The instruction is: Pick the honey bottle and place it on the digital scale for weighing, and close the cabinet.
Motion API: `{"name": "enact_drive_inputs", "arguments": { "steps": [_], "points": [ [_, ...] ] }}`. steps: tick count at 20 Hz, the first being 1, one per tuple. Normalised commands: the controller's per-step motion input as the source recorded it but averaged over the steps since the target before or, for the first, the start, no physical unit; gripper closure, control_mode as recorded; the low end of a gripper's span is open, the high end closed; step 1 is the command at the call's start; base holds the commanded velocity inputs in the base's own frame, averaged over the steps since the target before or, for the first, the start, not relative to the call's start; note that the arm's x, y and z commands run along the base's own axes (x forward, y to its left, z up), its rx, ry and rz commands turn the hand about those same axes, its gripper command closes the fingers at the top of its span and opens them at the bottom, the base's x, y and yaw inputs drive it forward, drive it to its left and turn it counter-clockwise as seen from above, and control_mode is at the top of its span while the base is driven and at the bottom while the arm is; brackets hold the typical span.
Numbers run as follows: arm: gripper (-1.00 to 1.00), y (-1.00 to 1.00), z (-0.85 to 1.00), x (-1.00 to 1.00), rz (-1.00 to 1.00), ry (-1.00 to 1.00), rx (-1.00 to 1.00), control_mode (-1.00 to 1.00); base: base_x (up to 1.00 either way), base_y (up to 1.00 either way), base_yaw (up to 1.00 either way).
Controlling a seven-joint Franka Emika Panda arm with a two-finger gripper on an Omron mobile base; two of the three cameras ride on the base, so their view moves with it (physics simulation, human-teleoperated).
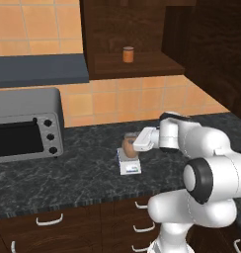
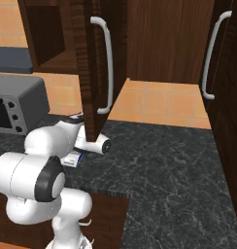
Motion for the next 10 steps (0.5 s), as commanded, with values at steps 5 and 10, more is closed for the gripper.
{"name": "enact_drive_inputs", "arguments": {
  "steps": [5,10],
  "points": [
    [1.00,0.03,-0.20,0.13,0.00,-0.06,0.00,-1.00,0.00,0.00,0.00],
    [1.00,0.13,-0.18,0.06,0.00,-0.02,0.00,-1.00,0.00,0.00,0.00]
  ]
}}
